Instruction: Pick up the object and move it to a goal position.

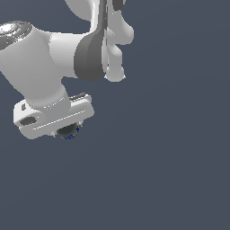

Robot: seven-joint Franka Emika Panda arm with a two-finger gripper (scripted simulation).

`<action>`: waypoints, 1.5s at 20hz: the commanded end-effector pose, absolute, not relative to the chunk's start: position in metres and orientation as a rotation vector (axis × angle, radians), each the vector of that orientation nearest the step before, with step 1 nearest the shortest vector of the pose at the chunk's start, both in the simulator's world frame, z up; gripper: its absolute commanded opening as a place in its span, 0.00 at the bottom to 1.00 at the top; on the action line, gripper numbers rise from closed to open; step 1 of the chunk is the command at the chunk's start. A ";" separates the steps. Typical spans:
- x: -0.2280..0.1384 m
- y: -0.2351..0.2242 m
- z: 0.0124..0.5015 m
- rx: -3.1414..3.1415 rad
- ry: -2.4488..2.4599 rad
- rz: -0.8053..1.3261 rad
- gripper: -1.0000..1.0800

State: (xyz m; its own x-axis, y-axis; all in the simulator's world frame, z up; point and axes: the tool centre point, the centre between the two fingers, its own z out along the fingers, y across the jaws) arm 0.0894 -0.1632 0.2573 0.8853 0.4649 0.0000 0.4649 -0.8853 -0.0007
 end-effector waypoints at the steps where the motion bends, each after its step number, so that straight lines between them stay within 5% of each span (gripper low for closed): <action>1: 0.091 -0.171 0.283 -3.049 -0.753 0.000 0.00; 15: 0.098 -0.198 0.374 -3.050 -0.752 0.000 0.00; 30: 0.102 -0.207 0.401 -3.050 -0.752 0.000 0.00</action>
